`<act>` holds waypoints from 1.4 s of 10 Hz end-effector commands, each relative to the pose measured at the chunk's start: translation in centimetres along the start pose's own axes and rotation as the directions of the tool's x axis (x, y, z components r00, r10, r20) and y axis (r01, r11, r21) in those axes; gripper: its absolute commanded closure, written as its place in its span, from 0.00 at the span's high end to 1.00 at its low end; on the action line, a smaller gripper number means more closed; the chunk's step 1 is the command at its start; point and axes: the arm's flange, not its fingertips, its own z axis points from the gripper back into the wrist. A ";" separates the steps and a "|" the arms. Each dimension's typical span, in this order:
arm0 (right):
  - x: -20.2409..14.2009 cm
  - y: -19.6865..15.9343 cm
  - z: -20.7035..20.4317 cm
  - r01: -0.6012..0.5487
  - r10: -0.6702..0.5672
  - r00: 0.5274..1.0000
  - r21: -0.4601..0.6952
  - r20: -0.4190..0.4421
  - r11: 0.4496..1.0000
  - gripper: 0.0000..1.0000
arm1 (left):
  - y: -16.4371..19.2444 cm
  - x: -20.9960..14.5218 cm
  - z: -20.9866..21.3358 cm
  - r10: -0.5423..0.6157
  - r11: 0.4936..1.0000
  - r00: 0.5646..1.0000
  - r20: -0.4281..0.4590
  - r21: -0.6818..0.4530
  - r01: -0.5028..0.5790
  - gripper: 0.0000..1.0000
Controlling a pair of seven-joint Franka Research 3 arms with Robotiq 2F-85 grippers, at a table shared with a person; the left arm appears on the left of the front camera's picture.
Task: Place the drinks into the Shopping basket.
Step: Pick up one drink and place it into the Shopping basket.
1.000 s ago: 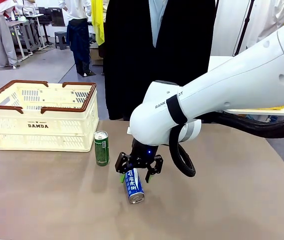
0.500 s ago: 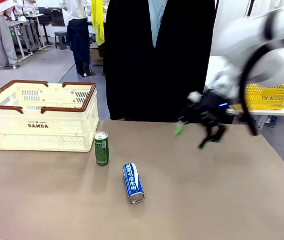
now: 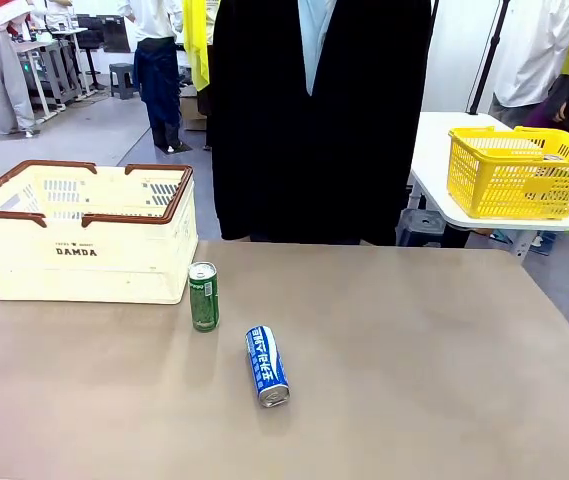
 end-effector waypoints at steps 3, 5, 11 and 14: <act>0.0 0.0 0.0 0.000 0.000 1.000 0.000 0.000 1.000 1.00 | -0.2 0.0 0.1 0.004 1.000 1.000 -0.006 -0.005 -0.004 1.00; 0.0 0.0 0.0 0.000 0.000 1.000 0.000 0.000 1.000 1.00 | -0.2 0.0 0.1 0.004 1.000 1.000 -0.006 -0.005 -0.004 1.00; 0.0 0.0 0.0 0.000 0.000 1.000 0.000 0.000 1.000 1.00 | -9.7 -5.3 -7.2 -0.040 0.928 0.972 -0.233 0.351 0.123 1.00; 0.0 0.0 0.0 0.000 0.000 1.000 0.000 0.000 1.000 1.00 | -18.8 -19.5 -19.6 -0.155 0.784 0.942 -0.296 0.543 0.300 1.00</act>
